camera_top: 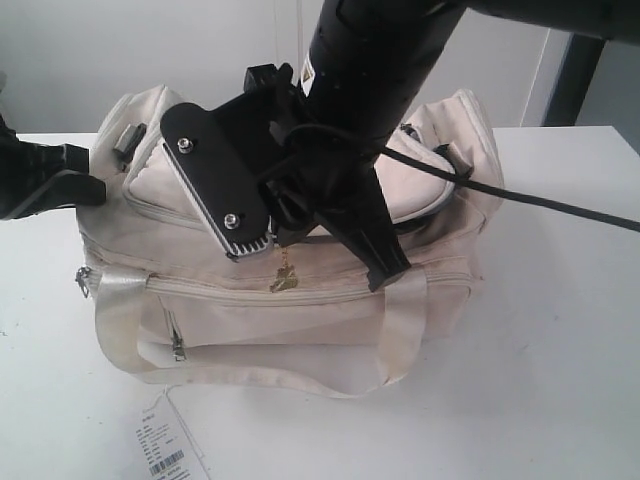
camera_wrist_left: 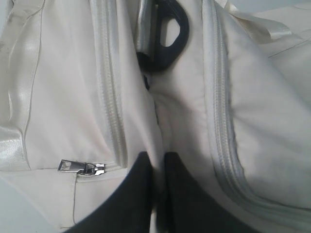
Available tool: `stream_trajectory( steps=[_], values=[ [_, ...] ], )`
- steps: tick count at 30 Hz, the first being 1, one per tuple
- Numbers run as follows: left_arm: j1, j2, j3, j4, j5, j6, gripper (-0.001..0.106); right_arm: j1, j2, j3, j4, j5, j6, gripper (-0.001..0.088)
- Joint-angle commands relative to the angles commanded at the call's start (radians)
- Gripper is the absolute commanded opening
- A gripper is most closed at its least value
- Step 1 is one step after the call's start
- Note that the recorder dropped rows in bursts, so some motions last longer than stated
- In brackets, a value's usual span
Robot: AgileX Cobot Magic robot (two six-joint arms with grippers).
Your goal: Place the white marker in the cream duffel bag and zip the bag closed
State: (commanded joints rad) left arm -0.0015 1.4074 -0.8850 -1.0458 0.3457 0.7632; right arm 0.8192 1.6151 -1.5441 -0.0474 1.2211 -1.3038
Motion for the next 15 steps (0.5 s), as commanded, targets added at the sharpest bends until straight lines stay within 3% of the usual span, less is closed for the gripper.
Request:
stream_trajectory(
  steps=[15],
  values=[
    [0.0,0.0,0.0,0.0,0.002,0.0,0.0,0.0,-0.002,0.0,-0.041,0.0,0.023,0.0]
  ],
)
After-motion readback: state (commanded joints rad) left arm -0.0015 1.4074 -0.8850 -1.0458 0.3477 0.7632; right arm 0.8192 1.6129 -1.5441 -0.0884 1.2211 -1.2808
